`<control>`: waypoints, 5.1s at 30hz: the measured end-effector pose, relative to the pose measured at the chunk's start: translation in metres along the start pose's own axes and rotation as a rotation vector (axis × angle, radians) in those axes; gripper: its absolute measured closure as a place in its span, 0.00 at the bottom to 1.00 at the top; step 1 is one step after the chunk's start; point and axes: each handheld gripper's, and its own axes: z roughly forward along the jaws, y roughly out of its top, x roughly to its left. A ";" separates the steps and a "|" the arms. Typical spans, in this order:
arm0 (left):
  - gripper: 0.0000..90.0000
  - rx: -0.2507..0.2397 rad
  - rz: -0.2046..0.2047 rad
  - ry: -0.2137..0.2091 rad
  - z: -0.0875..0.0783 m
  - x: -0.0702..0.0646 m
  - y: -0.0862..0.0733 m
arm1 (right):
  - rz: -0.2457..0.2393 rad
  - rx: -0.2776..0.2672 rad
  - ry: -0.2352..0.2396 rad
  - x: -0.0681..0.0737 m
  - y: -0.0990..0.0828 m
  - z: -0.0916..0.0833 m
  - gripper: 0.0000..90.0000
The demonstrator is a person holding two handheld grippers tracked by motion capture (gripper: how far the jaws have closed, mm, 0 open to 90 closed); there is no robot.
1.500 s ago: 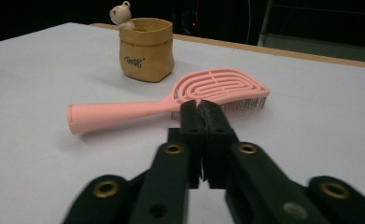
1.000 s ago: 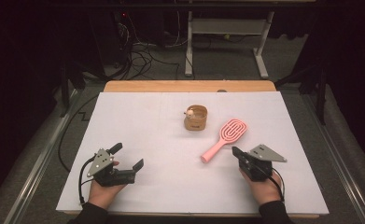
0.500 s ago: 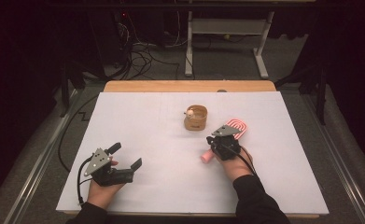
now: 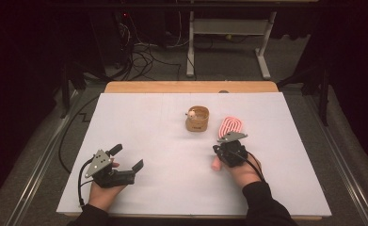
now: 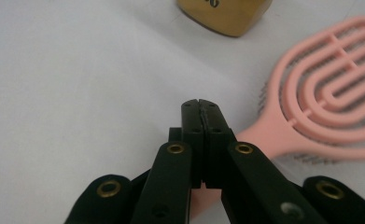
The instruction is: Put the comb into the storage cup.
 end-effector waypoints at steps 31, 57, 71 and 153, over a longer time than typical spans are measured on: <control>0.00 0.004 0.008 0.006 0.000 0.000 0.000 | -0.001 0.023 -0.048 -0.021 -0.032 -0.039 1.00; 0.00 0.004 0.009 0.010 0.000 0.000 0.000 | 0.153 -0.076 -0.116 0.000 -0.047 -0.051 0.38; 0.00 0.009 0.005 0.015 0.001 0.001 -0.002 | 0.223 -0.013 -0.147 0.002 -0.056 -0.036 0.60; 0.00 0.025 0.011 0.013 0.002 0.004 -0.002 | 0.182 -0.014 -0.071 -0.029 -0.037 -0.076 0.00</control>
